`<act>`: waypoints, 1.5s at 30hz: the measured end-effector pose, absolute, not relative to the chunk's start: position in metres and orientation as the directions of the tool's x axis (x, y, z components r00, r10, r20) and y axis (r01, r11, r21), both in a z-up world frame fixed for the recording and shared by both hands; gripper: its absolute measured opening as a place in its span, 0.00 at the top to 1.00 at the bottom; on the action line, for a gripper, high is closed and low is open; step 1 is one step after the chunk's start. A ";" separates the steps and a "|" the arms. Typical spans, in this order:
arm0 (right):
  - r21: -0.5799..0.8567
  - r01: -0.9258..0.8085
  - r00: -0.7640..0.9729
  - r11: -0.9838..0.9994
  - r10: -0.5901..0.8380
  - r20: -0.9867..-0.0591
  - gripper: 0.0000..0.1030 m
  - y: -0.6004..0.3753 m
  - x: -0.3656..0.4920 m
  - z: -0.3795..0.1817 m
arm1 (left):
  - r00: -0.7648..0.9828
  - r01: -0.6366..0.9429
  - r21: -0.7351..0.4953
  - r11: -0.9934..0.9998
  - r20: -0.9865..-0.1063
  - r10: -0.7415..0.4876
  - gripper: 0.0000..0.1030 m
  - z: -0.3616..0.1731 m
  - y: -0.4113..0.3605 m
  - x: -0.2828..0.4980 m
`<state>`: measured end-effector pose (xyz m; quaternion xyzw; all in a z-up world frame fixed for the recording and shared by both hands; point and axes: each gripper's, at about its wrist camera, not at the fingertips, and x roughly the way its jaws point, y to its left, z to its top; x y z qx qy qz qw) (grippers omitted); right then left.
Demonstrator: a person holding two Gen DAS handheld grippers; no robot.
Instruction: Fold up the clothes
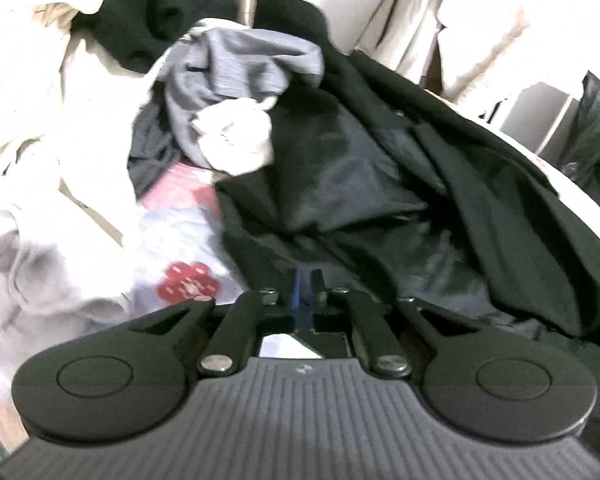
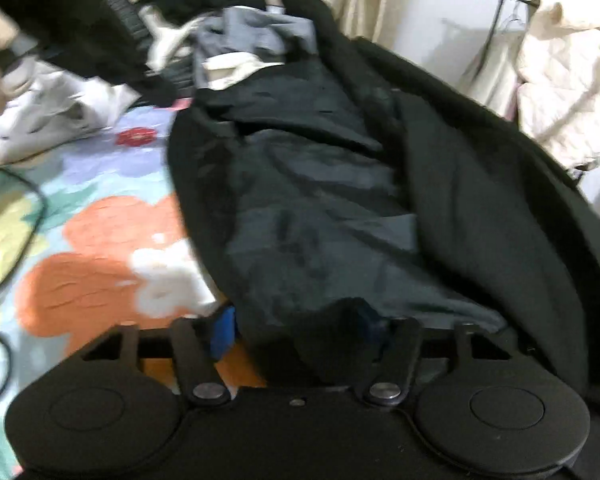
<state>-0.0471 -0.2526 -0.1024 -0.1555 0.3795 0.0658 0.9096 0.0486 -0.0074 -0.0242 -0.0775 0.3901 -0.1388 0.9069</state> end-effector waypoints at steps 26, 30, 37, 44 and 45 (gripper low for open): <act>0.445 -0.283 0.686 0.850 0.504 -0.525 0.95 -0.300 -0.108 -0.008 | 0.812 0.429 -0.179 0.885 -0.353 -0.465 0.99 0.056 -0.024 -0.038; 0.460 -0.306 0.608 0.833 0.543 -0.578 0.95 -0.301 -0.136 -0.021 | 0.761 0.444 -0.138 0.886 -0.464 -0.454 0.99 0.046 -0.004 -0.092; 0.458 -0.249 0.498 0.853 0.519 -0.695 0.96 -0.285 -0.120 -0.058 | 0.688 0.408 -0.095 0.908 -0.622 -0.375 0.91 0.017 -0.008 -0.078; 0.478 -0.228 0.439 0.848 0.527 -0.728 0.95 -0.282 -0.123 -0.071 | 0.681 0.394 -0.208 0.896 -0.589 -0.436 0.89 0.045 0.020 -0.091; 0.479 -0.226 0.435 0.848 0.528 -0.730 0.95 -0.284 -0.126 -0.072 | 0.687 0.392 -0.221 0.893 -0.575 -0.444 0.89 0.050 0.023 -0.094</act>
